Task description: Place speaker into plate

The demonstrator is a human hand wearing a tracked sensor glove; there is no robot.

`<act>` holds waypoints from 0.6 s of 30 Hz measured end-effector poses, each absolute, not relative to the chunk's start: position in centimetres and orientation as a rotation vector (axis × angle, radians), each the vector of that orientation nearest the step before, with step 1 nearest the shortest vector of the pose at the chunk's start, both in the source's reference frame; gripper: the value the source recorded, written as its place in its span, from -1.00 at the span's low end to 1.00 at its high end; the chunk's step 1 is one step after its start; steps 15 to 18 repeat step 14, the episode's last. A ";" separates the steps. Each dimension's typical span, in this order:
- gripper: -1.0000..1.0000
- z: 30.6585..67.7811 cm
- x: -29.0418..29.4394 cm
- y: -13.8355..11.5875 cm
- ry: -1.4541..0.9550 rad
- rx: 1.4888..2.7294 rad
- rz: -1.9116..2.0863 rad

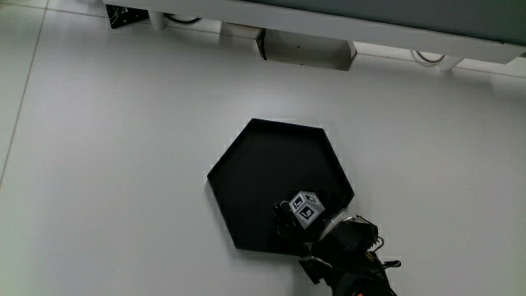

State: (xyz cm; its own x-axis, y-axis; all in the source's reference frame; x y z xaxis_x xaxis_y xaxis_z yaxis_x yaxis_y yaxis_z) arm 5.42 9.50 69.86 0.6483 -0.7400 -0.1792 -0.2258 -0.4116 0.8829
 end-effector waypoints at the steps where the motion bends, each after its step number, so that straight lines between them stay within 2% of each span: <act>1: 0.00 69.7 5.3 9.5 -0.755 1.961 -0.729; 9: 0.00 70.1 5.6 9.8 -0.731 1.939 -0.627; 12: -0.33 69.6 6.0 9.8 -0.728 1.940 -0.570; 14: -0.56 68.6 6.9 9.8 -0.693 2.041 -0.611; 18: -0.56 68.6 6.9 9.8 -0.693 2.041 -0.611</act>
